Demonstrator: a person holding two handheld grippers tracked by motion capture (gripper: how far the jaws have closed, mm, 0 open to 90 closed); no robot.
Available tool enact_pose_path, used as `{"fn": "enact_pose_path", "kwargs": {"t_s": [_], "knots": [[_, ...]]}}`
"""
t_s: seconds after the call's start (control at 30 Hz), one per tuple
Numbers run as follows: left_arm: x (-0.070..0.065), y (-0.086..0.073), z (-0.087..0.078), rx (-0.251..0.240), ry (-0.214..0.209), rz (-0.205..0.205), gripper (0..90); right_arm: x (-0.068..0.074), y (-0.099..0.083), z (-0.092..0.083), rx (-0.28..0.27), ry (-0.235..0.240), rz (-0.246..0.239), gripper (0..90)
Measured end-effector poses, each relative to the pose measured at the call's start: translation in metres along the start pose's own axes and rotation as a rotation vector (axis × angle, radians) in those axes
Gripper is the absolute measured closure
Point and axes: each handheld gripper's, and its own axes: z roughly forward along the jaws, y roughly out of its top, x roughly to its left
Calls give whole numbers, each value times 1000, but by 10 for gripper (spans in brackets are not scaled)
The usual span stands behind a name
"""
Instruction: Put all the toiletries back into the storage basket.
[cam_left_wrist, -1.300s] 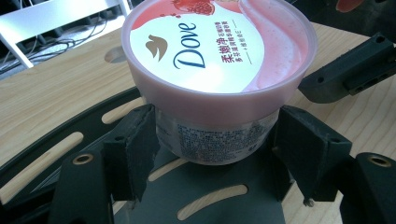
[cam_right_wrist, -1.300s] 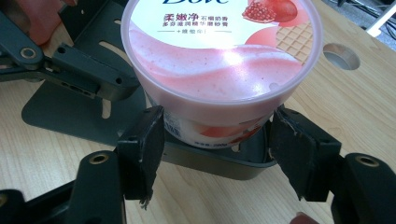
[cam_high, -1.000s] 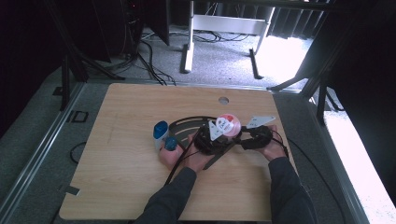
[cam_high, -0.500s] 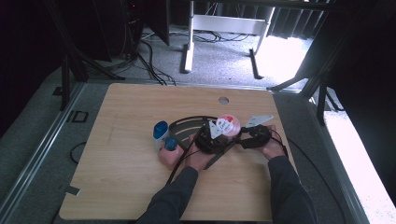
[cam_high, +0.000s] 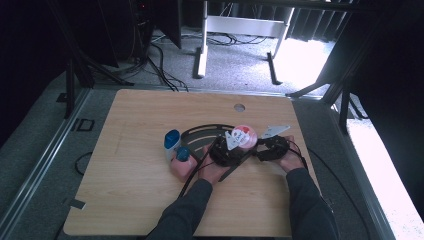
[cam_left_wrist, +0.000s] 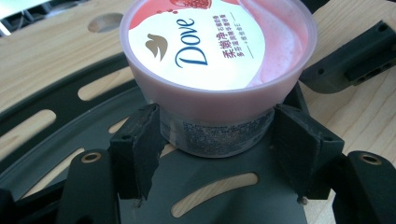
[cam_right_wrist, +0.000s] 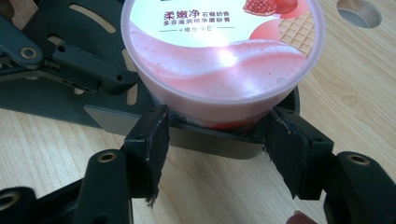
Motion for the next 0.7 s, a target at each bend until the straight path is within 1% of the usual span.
{"fn": "enact_pose_path", "kwargs": {"t_s": [0.07, 0.2, 0.33, 0.4, 0.5, 0.6, 0.7], "knots": [[0, -1, 1, 4, 0, 8, 343, 0, 0, 1, 4, 4, -3, 398], [1, -1, 1, -3, 0, 20, 390, 1, -2, 1, 20, -1, -10, 399], [2, -1, 1, -2, -5, 30, 398, 3, -2, 1, 22, -10, -16, 402], [2, -1, 0, -3, -7, 29, 402, 2, -3, -1, 17, -14, -21, 403], [2, -2, 1, -3, -5, 37, 402, 2, -4, -6, 7, -19, -14, 402], [2, -2, 1, -4, -7, 38, 403, 0, -7, -9, 9, -28, -14, 403], [2, -2, 0, -7, -13, 28, 413, 2, -11, -12, -2, -33, -4, 405]]}}
